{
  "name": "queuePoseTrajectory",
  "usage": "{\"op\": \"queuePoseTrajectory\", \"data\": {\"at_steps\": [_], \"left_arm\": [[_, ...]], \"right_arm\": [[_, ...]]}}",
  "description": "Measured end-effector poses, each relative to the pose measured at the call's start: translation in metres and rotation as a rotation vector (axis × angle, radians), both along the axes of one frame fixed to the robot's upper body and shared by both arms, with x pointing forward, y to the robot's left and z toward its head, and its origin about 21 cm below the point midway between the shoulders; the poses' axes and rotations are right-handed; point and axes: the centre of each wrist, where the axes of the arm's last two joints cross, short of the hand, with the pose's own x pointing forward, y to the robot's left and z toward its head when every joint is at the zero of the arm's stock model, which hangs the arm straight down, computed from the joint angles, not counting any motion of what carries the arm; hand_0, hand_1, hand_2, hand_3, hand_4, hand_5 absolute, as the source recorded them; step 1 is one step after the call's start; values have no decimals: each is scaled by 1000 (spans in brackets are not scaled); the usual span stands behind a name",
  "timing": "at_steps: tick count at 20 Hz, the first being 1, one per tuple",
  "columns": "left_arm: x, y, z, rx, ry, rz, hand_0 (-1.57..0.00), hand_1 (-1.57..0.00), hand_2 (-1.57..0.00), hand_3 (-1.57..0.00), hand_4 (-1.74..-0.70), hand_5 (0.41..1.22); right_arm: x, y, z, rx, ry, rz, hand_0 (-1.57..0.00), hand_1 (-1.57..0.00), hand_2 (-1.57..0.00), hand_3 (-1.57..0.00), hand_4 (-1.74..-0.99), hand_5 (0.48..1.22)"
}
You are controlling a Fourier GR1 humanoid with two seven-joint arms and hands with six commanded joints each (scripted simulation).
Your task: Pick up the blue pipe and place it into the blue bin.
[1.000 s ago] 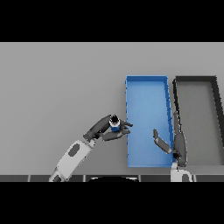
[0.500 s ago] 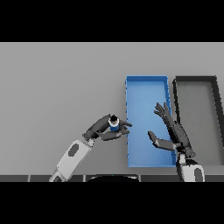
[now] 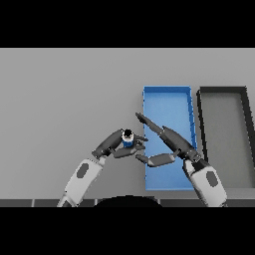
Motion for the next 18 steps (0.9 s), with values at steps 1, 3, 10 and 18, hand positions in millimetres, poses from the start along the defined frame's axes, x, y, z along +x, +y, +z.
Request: {"op": "queuePoseTrajectory", "data": {"at_steps": [1, 3, 10, 18], "left_arm": [[1, 0, -1, 12, 5, 4, -1571, -1571, -1571, -1571, -1466, 1221], [2, 5, -4, -8, -9, -10, -1571, -1571, -1571, -1571, -1464, 1221], [1, 2, -3, 12, 28, -11, -1571, -1571, -1571, -1571, -1469, 1221], [-1, 4, 0, 41, 40, -11, -1571, -1571, -1571, -1571, -1645, 1221]], "right_arm": [[2, 8, 6, 3, -7, 39, 1, 0, -45, 1, -1282, 555], [3, 17, 11, -14, -25, 84, 1, 0, -48, 1, -1253, 554], [30, 49, 27, -109, -20, 152, -27, -39, -91, 1, -1184, 516], [46, 74, 31, -128, -31, 230, -1015, -1015, -1042, -872, -1514, 550]]}}
